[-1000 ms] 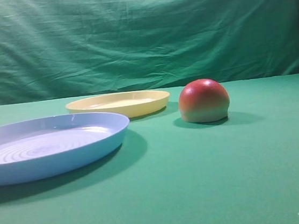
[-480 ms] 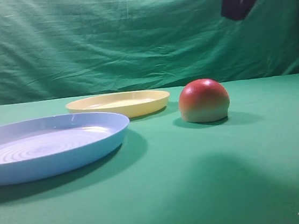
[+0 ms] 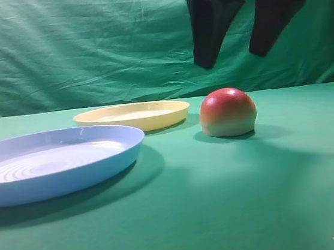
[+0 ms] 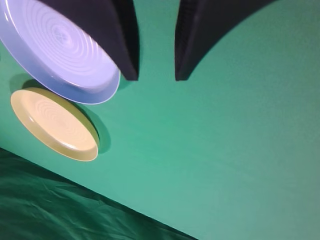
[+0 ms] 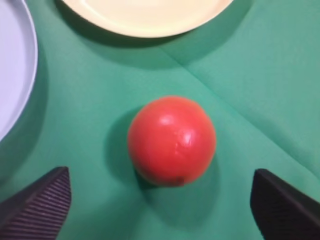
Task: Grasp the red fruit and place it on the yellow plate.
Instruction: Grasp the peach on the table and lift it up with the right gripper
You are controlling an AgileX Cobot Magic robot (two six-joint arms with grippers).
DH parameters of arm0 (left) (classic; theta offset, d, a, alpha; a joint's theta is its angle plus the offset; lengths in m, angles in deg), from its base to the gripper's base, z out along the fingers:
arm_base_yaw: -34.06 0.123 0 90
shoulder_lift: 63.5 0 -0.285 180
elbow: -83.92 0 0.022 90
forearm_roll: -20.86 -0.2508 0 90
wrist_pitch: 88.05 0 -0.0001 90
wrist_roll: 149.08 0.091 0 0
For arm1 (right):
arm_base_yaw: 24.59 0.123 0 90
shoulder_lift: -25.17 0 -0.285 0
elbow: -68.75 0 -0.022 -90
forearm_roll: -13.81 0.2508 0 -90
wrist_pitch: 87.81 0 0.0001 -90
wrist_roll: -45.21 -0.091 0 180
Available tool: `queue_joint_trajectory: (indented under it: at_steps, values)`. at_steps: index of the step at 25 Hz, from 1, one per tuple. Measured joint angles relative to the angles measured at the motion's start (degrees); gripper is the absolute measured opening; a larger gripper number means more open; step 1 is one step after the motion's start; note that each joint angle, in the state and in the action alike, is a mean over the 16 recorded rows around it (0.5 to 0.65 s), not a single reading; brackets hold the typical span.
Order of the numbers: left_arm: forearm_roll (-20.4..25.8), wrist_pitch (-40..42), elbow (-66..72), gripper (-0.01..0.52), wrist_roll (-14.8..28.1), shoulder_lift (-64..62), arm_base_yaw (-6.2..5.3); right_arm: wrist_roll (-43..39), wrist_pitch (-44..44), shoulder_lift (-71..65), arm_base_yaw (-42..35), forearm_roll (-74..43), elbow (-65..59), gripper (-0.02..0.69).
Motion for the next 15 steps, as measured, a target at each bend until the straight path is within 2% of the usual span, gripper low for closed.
queue_joint_trajectory:
  at_steps: [4, 15]
  values:
    - [0.0, 0.0, 0.0, 0.157, 0.0, 0.0, 0.0, -0.05, -1.97, -2.74, 0.0, -0.02, 0.15, 0.558]
    - [0.0, 0.0, 0.0, 0.157, 0.0, 0.0, 0.0, -0.07, -0.3, -5.14, 0.88, -0.05, 8.82, 0.265]
